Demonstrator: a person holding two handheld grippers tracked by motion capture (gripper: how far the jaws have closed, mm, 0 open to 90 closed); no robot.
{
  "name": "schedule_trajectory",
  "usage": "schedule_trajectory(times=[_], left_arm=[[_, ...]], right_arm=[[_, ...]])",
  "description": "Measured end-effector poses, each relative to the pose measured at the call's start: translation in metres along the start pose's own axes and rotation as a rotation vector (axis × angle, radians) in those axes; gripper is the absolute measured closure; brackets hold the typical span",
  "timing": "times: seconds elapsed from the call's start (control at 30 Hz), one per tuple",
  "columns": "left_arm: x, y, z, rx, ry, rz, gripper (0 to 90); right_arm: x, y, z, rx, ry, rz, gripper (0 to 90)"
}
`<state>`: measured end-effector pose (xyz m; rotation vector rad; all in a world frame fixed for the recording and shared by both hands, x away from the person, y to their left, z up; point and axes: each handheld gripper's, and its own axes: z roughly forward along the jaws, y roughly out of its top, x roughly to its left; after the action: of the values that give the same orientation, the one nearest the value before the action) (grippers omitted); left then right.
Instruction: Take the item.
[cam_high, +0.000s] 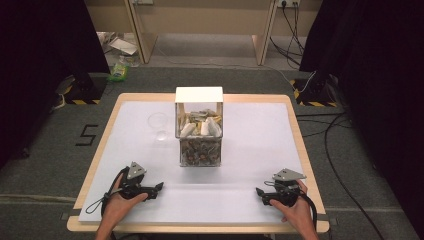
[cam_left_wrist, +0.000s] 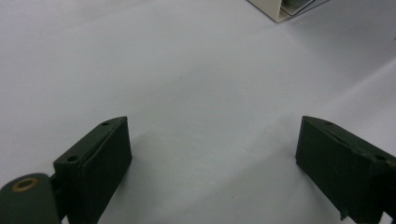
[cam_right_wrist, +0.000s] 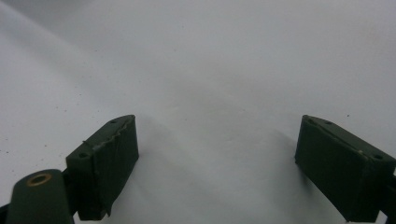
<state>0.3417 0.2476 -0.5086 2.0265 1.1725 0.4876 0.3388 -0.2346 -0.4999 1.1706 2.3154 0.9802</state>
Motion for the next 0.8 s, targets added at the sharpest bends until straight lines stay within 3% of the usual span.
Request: schedule_trajectory(times=[0.37,0.57,0.8], left_arm=[[0.002,0.000,-0.002,-0.016,0.005,-0.014,15.3],[-0.001,0.005,-0.012,-0.082,-0.013,0.001,16.8],[-0.011,0.021,-0.033,-0.178,-0.072,0.002,19.6]], right_arm=[[0.000,0.000,0.000,0.003,0.001,0.003,13.7],[0.000,0.000,0.000,0.002,0.000,0.004,13.7],[0.000,0.000,0.000,0.002,0.001,0.003,13.7]])
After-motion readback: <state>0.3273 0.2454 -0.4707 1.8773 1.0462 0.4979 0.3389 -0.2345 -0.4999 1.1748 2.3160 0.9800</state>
